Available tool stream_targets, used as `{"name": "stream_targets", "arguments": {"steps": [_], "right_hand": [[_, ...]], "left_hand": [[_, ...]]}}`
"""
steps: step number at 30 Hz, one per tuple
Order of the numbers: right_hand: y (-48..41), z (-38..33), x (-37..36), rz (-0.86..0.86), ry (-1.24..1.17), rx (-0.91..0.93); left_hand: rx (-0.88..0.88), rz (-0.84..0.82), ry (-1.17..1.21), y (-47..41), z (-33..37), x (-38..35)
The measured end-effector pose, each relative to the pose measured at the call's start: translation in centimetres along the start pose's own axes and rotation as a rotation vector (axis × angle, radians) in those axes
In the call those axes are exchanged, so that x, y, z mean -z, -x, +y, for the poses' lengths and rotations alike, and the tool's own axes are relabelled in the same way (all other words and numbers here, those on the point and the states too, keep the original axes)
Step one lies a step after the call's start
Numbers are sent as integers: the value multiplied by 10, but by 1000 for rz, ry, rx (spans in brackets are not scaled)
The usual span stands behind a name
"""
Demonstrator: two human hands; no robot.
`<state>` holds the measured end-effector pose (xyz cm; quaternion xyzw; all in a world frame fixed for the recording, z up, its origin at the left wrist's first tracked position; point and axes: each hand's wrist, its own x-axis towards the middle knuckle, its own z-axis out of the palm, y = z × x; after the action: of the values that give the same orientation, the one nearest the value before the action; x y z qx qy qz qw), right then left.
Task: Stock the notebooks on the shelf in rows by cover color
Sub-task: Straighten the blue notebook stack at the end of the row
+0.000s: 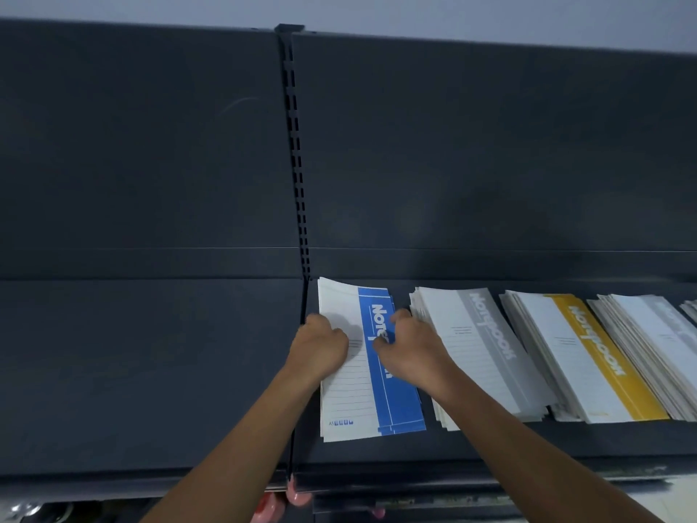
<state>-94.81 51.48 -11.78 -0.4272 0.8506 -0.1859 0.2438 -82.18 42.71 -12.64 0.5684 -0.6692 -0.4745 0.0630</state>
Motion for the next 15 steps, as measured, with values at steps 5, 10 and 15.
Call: {"name": "stream_targets", "arguments": {"steps": [5,10,15], "right_hand": [[-2,2,-1,89,-250,-17],[5,-8,15,357,-522,134],[25,-24,29,463,-578,295]], "left_hand": [[-176,101,119,18,-2,9],[-442,189,267,33,8,25],[-575,144,372,42,13,31]]}}
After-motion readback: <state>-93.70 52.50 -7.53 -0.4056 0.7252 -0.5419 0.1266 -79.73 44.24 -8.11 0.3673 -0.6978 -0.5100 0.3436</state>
